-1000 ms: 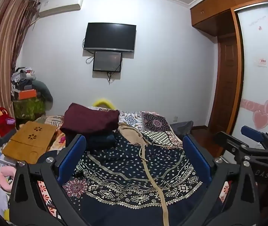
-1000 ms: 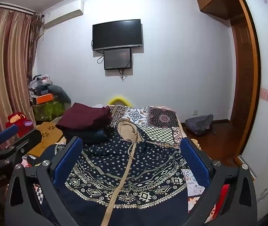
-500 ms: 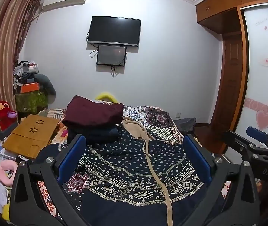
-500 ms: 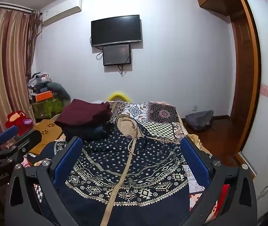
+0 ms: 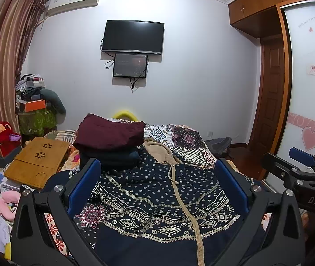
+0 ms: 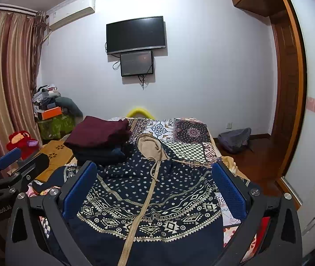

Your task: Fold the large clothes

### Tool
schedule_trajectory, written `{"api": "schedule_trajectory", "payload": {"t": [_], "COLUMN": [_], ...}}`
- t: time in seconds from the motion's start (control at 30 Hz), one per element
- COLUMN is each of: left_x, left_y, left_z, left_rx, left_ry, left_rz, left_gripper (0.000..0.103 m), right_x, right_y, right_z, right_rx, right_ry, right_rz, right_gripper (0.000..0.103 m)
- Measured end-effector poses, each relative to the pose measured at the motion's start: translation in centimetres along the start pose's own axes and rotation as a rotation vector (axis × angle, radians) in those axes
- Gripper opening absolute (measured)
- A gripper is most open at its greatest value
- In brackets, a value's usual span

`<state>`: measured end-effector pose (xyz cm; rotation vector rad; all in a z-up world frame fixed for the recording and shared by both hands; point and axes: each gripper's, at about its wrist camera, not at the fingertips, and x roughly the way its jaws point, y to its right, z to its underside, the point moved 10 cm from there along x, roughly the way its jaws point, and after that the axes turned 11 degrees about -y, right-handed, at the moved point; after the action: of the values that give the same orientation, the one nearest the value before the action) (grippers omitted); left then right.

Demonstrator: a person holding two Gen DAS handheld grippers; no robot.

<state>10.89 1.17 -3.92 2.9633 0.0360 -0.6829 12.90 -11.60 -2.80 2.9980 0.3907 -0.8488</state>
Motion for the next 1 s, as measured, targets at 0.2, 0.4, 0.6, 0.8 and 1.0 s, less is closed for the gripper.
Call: {"api": "schedule_trajectory", "payload": {"t": [0.2, 0.4, 0.6, 0.8, 1.0], "left_x": [-0.04, -0.01, -0.02, 0.04, 0.28], "left_y": [-0.02, -0.06, -0.21, -0.32, -0.32], "left_z": [0.03, 0.06, 0.14, 0.25, 0.32], "left_rx": [-0.001, -0.002, -0.003, -0.007, -0.012], "left_ry": [0.0, -0.001, -0.001, -0.004, -0.01], "left_rz": [-0.002, -0.003, -0.004, -0.007, -0.012], "left_gripper": [0.103, 0.103, 0.103, 0.103, 0.103], "right_x": [-0.04, -0.07, -0.09, -0.08, -0.06], "right_y": [-0.02, -0.03, -0.05, -0.03, -0.04], "right_z": [-0.05, -0.03, -0.06, -0.06, -0.09], "right_rx": [0.0, 0.0, -0.001, 0.001, 0.002], "right_ry": [-0.001, -0.002, -0.002, -0.003, -0.005], "right_rz": [-0.002, 0.001, 0.001, 0.0, 0.0], "right_gripper": [0.103, 0.103, 0.103, 0.103, 0.103]}}
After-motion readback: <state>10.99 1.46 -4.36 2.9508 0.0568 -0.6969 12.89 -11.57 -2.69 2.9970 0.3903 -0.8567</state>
